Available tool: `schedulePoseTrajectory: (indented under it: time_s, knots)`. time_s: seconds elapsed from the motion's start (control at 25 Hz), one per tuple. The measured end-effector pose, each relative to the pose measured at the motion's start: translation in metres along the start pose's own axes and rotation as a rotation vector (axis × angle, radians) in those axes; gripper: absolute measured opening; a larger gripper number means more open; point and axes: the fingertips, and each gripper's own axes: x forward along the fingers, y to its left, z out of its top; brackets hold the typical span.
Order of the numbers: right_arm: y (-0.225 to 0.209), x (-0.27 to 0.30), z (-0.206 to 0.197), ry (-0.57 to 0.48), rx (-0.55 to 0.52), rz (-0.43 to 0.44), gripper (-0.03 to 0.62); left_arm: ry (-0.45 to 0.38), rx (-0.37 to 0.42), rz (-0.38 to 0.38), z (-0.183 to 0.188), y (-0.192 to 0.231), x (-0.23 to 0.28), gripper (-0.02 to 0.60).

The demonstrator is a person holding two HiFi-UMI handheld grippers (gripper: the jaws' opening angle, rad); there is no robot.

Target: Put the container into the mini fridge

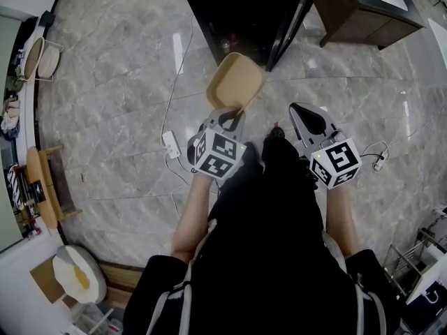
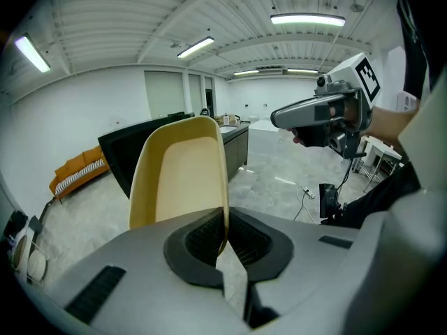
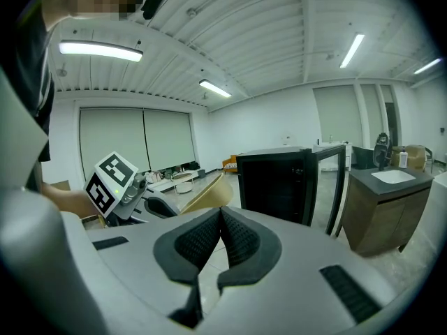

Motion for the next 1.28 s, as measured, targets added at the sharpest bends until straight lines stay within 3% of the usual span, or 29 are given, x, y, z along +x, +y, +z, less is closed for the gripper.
schedulePoseTrajectory:
  time_s: [0.52,1.28]
  knots:
    - [-0.036,0.048,0.004,0.03,0.019,0.054,0.018,0.041,-0.029,0.0,0.01,0.034,0.038,0.038]
    - [-0.153,0.136,0.037,0.039,0.003,0.205,0.018,0.168,-0.081,0.076,0.063,0.102,0.136,0.038]
